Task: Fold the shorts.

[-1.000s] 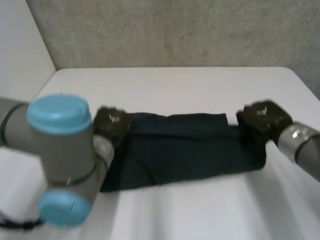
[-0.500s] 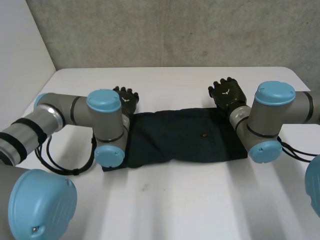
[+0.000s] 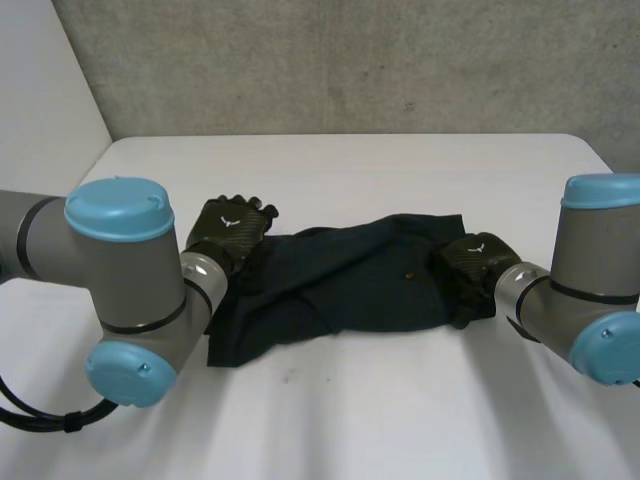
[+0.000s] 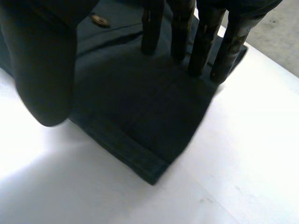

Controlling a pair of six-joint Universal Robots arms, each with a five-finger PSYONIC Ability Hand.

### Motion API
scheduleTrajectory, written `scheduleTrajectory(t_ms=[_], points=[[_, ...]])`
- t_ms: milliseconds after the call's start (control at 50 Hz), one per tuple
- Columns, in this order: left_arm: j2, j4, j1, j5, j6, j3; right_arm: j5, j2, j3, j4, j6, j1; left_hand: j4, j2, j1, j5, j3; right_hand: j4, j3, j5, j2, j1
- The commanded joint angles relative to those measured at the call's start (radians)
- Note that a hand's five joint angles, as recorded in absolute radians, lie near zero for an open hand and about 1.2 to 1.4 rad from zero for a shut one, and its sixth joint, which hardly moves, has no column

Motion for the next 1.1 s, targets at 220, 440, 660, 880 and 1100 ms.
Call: scheduleTrajectory(t_ms=[220, 440, 660, 880, 1100], points=[[-0.059, 0.012, 0.028, 0.006, 0.03, 0.11, 0.04, -0.008, 0.058, -0.074, -0.041, -0.037, 0.236, 0.239, 0.245, 0.21, 0.23, 0.153, 0.149, 0.15, 0.157, 0.197], [0.01, -0.117, 0.071, 0.006, 0.012, 0.155, 0.025, -0.05, 0.09, -0.095, -0.041, -0.036, 0.242, 0.245, 0.251, 0.216, 0.236, 0.147, 0.143, 0.144, 0.151, 0.191], [-0.011, -0.253, 0.074, 0.063, -0.015, 0.179, 0.022, -0.059, 0.101, -0.097, -0.042, -0.032, 0.227, 0.23, 0.237, 0.201, 0.221, 0.141, 0.138, 0.139, 0.145, 0.185], [-0.277, -0.301, 0.092, 0.051, 0.012, 0.415, 0.02, -0.066, 0.111, -0.097, -0.042, -0.029, 0.339, 0.342, 0.348, 0.313, 0.333, 0.147, 0.143, 0.144, 0.151, 0.191], [-0.438, -0.402, 0.128, 0.049, 0.036, 0.713, -0.006, -0.119, 0.164, -0.097, -0.042, -0.037, 1.193, 1.196, 1.202, 1.167, 1.187, 0.153, 0.149, 0.15, 0.157, 0.196]])
